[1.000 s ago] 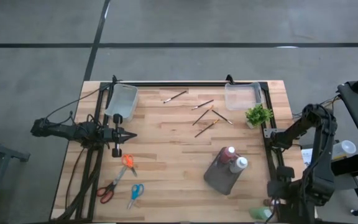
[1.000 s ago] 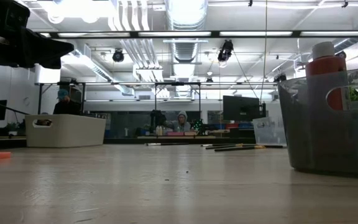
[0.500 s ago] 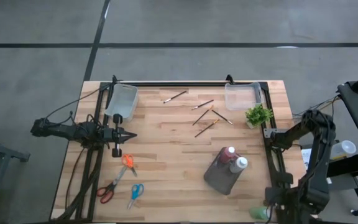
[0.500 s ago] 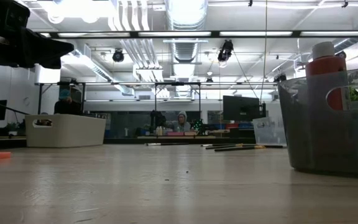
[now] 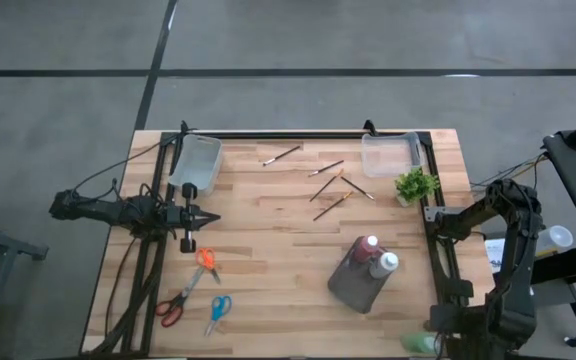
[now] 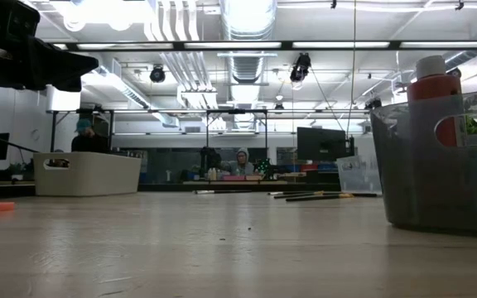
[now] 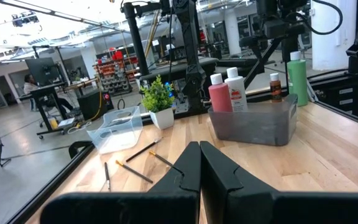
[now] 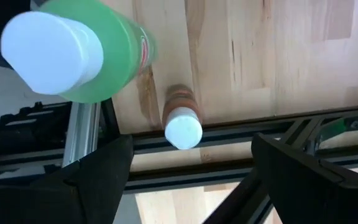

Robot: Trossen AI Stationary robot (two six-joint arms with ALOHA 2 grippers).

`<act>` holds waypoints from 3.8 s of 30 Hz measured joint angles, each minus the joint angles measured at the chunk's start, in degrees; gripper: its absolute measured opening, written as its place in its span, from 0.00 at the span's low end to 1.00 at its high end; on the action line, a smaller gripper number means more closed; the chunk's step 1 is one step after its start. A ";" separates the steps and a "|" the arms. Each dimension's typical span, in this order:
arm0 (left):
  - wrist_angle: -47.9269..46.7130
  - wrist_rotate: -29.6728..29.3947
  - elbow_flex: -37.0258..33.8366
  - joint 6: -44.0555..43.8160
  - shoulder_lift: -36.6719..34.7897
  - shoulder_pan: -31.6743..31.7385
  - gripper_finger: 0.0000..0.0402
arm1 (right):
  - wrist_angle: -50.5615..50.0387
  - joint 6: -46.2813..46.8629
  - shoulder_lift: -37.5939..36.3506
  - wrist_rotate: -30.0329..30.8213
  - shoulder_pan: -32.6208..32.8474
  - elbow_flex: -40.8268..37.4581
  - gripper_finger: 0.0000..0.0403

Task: Pick & Place Paint Supplies
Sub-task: Put the brown paint bottle into the black bin

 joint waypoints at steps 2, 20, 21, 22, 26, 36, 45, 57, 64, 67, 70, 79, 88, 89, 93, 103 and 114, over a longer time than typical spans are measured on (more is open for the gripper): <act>0.00 0.00 0.00 0.00 0.00 0.00 0.00 | 0.09 0.36 0.00 0.32 0.39 -0.25 0.81; 0.00 0.00 0.00 0.00 -0.02 0.00 0.00 | 4.08 -0.95 -0.08 0.29 0.77 -6.00 0.81; 0.00 0.00 0.00 0.00 0.00 -0.01 0.00 | 4.44 -0.95 -0.11 0.27 0.77 -6.32 0.81; 0.00 0.00 0.00 0.00 -0.02 0.00 0.00 | 5.22 -0.95 -0.11 0.24 0.77 -6.72 0.81; 0.00 0.00 0.00 0.00 -0.02 -0.02 0.00 | 7.06 -1.08 -0.11 -0.14 0.77 -8.19 0.81; -0.01 0.00 0.00 0.00 -0.02 0.00 0.00 | 9.34 -1.12 -0.11 -1.37 0.77 -10.51 0.81; 0.00 0.00 0.00 0.00 -0.02 0.00 0.00 | 14.30 -1.11 -0.11 -1.92 0.75 -13.86 0.81; 0.00 -0.01 0.00 0.00 -0.02 -0.01 0.00 | 18.19 -0.91 -0.09 -2.99 0.72 -16.62 0.81; 0.00 0.00 0.00 0.00 -0.01 0.00 0.00 | 18.24 -1.12 -0.09 -3.08 0.75 -16.37 0.69; 0.00 0.00 0.00 0.00 -0.02 -0.02 0.00 | 18.17 -1.12 -0.09 -3.12 0.72 -16.64 0.59; 0.00 -0.01 0.00 0.00 -0.01 0.00 0.00 | 18.21 -1.12 -0.09 -3.21 0.72 -16.68 0.51; 0.00 -0.01 0.00 0.00 -0.02 -0.01 0.00 | 18.23 -3.33 -0.09 -3.78 0.75 -16.60 0.34; 0.00 0.00 0.00 0.00 -0.02 -0.02 0.00 | 18.49 -3.44 -0.09 -4.06 0.72 -16.60 0.37; -0.01 -0.01 0.00 0.00 -0.01 -0.02 0.00 | 18.50 -3.44 -0.09 -4.06 0.72 -16.60 0.36; 0.00 -0.01 0.00 0.00 0.00 -0.01 0.00 | 18.50 -3.48 -0.09 -4.08 0.72 -16.60 0.34; 0.00 0.00 0.00 0.00 -0.01 0.00 0.00 | 18.39 -4.06 -0.68 -4.15 0.72 -16.60 0.36; 0.00 0.00 0.00 0.00 0.00 0.00 0.00 | 12.14 -3.62 -7.64 -2.91 0.76 -16.60 0.37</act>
